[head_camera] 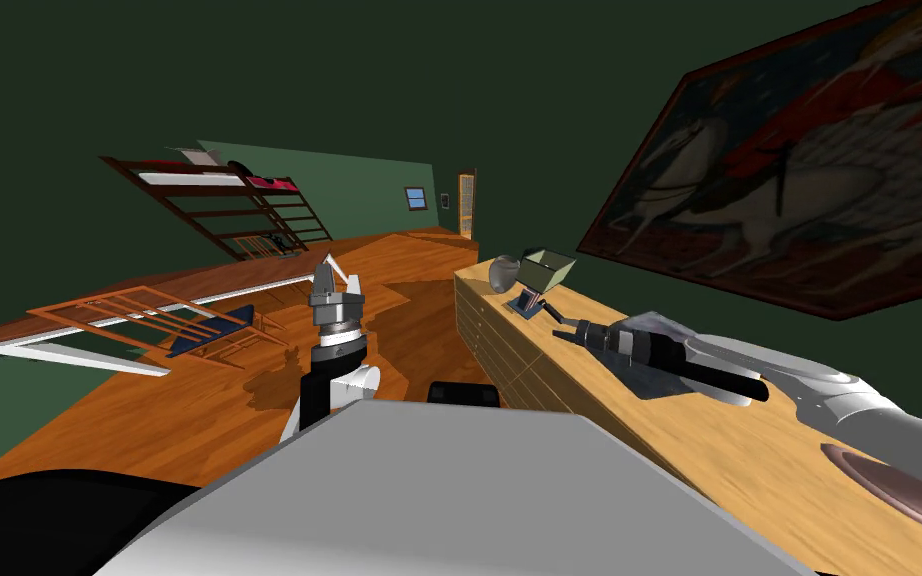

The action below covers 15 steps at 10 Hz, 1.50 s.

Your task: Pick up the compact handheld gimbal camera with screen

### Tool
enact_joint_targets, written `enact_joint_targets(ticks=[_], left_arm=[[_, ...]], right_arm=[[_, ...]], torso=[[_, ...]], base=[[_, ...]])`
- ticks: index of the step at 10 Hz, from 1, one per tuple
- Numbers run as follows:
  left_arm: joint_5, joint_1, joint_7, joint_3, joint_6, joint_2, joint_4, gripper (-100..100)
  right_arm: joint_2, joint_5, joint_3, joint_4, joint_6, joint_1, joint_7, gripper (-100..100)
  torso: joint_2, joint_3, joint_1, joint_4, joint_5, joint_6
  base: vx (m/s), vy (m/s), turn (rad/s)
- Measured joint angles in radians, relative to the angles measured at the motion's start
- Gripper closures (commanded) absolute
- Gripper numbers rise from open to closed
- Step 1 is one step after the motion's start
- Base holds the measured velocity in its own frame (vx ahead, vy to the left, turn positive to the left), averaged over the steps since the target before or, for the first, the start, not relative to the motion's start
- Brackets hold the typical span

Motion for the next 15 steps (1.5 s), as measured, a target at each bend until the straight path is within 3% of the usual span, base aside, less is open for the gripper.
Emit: enact_joint_targets(ticks=[6, 7, 8, 9, 10, 11, 12, 13, 14, 15], left_arm=[[0.0, 0.0, 0.0, 0.0, 0.0, 0.0, 0.0, 0], [0.0, 0.0, 0.0, 0.0, 0.0, 0.0, 0.0, 0], [0.0, 0.0, 0.0, 0.0, 0.0, 0.0, 0.0, 0], [0.0, 0.0, 0.0, 0.0, 0.0, 0.0, 0.0, 0], [0.0, 0.0, 0.0, 0.0, 0.0, 0.0, 0.0, 0], [0.0, 0.0, 0.0, 0.0, 0.0, 0.0, 0.0, 0], [0.0, 0.0, 0.0, 0.0, 0.0, 0.0, 0.0, 0], [0.0, 0.0, 0.0, 0.0, 0.0, 0.0, 0.0, 0], [0.0, 0.0, 0.0, 0.0, 0.0, 0.0, 0.0, 0], [0.0, 0.0, 0.0, 0.0, 0.0, 0.0, 0.0, 0]], right_arm=[[-0.148, 0.017, 0.013, 0.086, 0.033, 0.064, -0.033, -100], [-0.174, 0.03, 0.032, 0.117, 0.034, 0.052, -0.049, -100], [-0.193, 0.027, 0.029, 0.121, 0.039, 0.071, -0.054, -100], [-0.232, 0.003, 0.004, 0.112, 0.058, 0.139, -0.045, -100], [-0.238, 0.017, 0.02, 0.129, 0.063, 0.123, -0.054, -100], [-0.267, 0.011, 0.02, 0.132, 0.076, 0.153, -0.063, -100], [-0.262, 0.04, 0.05, 0.158, 0.075, 0.118, -0.082, -100], [-0.288, 0.022, 0.043, 0.153, 0.09, 0.17, -0.08, -100], [-0.302, 0.012, 0.04, 0.159, 0.096, 0.191, -0.075, -100], [-0.3, 0.022, 0.048, 0.173, 0.089, 0.178, -0.08, -100]], torso=[[-0.001, -0.001, 0.001, 0.0, 0.0, 0.0], [-0.002, -0.001, 0.001, 0.0, 0.0, 0.0], [-0.001, -0.001, 0.001, 0.0, 0.0, 0.0], [-0.002, -0.001, 0.001, -0.001, 0.0, 0.0], [-0.002, -0.001, 0.001, -0.001, 0.0, 0.0], [-0.003, -0.002, 0.002, -0.001, 0.0, 0.0], [-0.002, -0.001, 0.002, -0.001, 0.0, 0.0], [-0.002, -0.001, 0.001, -0.001, 0.0, 0.0], [-0.001, -0.001, 0.001, 0.0, 0.0, 0.0], [0.001, 0.001, 0.001, 0.0, 0.0, 0.001]], base=[[0.078, 0.006, 0.115], [0.077, 0.001, 0.083], [0.101, 0.005, 0.131], [0.085, 0.008, 0.085], [0.099, 0.024, 0.166], [0.083, 0.013, 0.062], [0.096, 0.006, 0.113], [0.08, 0.003, 0.074], [0.027, 0.006, -0.007], [-0.006, 0.006, -0.014]])
